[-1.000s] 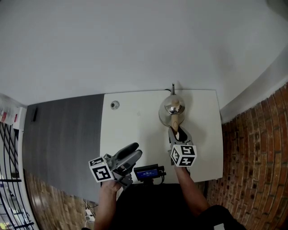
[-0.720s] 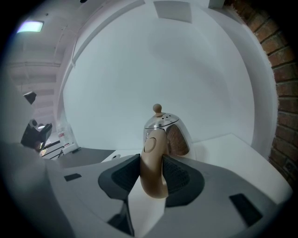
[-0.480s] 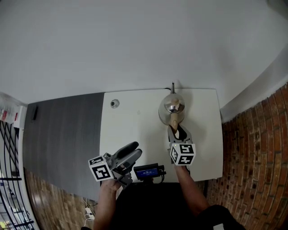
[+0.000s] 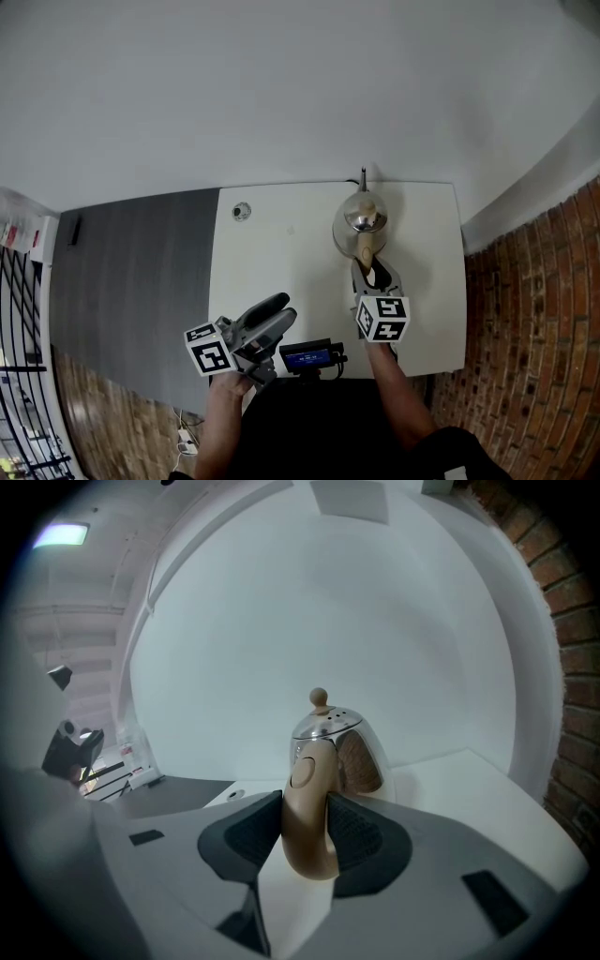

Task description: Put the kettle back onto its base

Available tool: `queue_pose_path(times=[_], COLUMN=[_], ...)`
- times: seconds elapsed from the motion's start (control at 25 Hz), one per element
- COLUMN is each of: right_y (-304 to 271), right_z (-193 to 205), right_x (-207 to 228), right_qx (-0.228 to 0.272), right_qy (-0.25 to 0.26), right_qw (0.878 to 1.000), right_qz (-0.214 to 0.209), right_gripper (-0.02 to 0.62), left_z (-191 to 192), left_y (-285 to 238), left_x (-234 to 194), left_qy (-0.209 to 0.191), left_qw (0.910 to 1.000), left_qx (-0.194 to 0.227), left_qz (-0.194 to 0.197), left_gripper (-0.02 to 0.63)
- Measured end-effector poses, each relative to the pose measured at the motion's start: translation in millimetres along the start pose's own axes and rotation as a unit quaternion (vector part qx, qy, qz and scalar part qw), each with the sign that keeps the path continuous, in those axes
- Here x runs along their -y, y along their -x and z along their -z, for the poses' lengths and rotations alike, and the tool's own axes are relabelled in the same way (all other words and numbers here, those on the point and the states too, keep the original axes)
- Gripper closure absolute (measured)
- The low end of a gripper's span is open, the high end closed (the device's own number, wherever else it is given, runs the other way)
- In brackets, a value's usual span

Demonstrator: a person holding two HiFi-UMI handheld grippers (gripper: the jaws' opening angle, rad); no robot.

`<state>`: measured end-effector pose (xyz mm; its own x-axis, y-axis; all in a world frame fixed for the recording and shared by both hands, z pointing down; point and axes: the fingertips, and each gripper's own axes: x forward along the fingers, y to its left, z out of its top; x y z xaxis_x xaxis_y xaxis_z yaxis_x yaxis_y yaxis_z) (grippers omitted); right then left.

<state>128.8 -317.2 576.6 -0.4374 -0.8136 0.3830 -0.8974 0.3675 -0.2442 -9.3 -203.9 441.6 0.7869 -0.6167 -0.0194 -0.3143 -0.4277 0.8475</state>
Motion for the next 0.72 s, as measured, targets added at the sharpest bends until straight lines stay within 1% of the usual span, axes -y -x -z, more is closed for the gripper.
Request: queue_pose_path(times=[0.36, 0.72], right_y=[0, 1], right_z=[0, -1], right_x=[-1, -4], right_qx=[0.003, 0.004], right_qy=[0.001, -0.002], right_qw=[1.0, 1.0], right_qz=[-0.009, -0.026], right_gripper=[0.448, 0.448], left_z=[5, 12], left_y=[-1, 3], left_x=[-2, -2], left_qy=[0.003, 0.004], left_qw=[1.0, 0.9995], left_qx=[0.0, 0.003], left_qz=[-0.009, -0.031], left_gripper=[0.311, 0.311])
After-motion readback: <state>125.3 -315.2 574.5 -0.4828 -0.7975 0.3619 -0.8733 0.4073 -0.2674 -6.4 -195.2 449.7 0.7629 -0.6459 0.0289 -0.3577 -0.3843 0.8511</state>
